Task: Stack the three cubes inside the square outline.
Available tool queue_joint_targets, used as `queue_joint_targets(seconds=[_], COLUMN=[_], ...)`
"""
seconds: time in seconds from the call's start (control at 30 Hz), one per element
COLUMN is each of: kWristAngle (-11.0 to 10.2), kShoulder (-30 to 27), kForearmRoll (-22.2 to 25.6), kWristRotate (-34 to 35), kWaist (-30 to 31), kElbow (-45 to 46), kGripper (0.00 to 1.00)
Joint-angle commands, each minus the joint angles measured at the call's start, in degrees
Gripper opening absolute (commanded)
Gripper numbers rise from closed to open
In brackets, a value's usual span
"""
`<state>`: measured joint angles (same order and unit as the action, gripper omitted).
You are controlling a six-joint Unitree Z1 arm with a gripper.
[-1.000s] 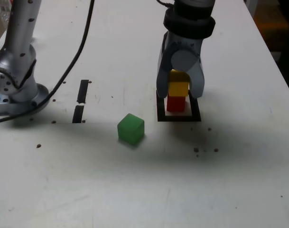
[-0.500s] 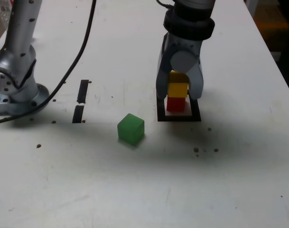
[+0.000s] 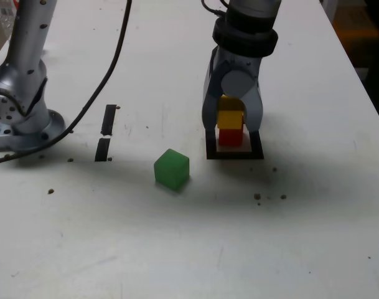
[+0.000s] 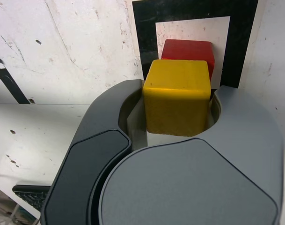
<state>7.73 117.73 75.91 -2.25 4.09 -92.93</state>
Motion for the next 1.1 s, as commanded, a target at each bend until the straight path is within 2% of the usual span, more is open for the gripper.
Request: queue_joint_targets(seconds=[0.0, 0.17, 0.37, 0.6, 0.73, 1.07], kWristAngle=[0.08, 0.05, -0.15, -0.48, -1.33, -3.77], kShoulder=[0.17, 0.22, 0.22, -0.09, -1.28, -10.68], kForearmRoll=[-0.04, -0.07, -0.57, -0.44, 0.26, 3.22], kWristRotate=[-0.04, -0.04, -0.13, -0.10, 0.31, 0.99], kWaist=[-0.05, -0.05, -0.05, -0.05, -0.05, -0.05], kElbow=[-0.13, -0.24, -0.51, -0.08, 0.04, 1.29], kGripper=[0.41, 0.54, 0.63, 0.65, 0.65, 0.68])
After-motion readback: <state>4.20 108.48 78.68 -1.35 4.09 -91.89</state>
